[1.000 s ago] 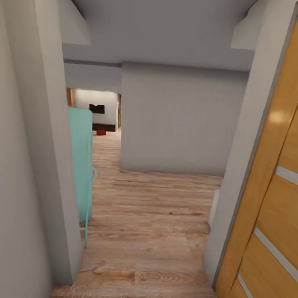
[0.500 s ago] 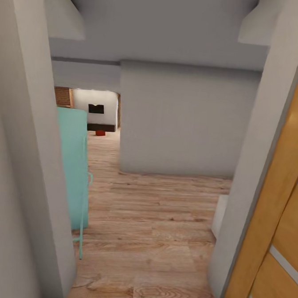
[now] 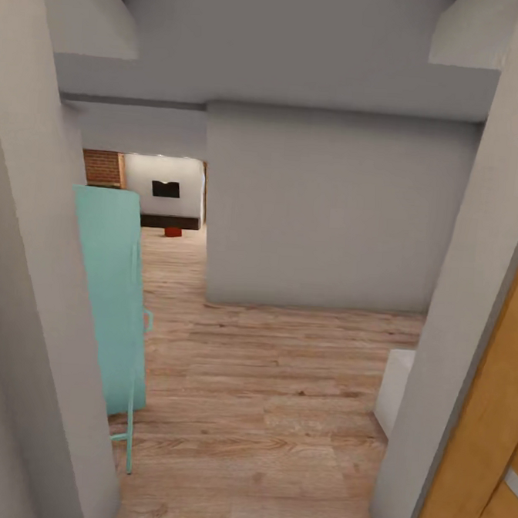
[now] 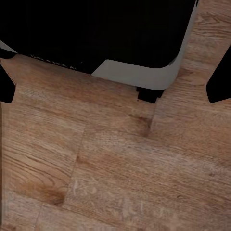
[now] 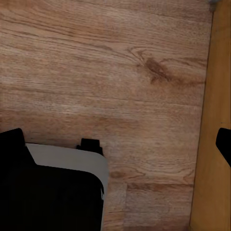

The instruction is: Move the two storage containers from the living room to the garage. In the garage, place one container on the floor and stack the other container on top of it (either order is fine).

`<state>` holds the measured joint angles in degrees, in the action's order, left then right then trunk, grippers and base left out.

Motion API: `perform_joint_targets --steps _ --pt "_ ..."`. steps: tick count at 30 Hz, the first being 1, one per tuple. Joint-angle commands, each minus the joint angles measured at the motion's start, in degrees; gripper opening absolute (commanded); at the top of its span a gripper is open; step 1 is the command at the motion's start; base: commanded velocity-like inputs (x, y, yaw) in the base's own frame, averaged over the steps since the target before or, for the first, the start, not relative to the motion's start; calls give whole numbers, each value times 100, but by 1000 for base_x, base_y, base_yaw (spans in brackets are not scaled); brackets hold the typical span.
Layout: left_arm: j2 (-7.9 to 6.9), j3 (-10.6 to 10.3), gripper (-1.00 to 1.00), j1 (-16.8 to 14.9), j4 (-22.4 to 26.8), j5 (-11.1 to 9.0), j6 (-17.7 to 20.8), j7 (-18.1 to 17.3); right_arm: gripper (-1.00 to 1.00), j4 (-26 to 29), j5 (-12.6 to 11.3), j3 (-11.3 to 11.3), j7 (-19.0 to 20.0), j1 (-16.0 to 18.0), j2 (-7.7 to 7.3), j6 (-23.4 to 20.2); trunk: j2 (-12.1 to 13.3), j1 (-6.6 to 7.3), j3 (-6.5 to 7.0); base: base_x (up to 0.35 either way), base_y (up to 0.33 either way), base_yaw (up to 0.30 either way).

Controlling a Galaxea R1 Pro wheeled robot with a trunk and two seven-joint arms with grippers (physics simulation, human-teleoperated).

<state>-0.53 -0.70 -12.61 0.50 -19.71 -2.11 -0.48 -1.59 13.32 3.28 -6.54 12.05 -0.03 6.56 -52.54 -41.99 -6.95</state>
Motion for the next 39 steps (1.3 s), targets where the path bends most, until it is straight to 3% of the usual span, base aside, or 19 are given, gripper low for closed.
perform_joint_targets --steps 1,39 --pt "0 -9 100 -5 -6 -30 -17 -5 100 -17 57 37 -23 8 1 29 -6 -4 -8 322 0 0" --pt "0 -9 100 -5 -6 -25 -17 -5 100 -18 69 24 40 8 -25 -11 -6 -4 -8 322 0 0"
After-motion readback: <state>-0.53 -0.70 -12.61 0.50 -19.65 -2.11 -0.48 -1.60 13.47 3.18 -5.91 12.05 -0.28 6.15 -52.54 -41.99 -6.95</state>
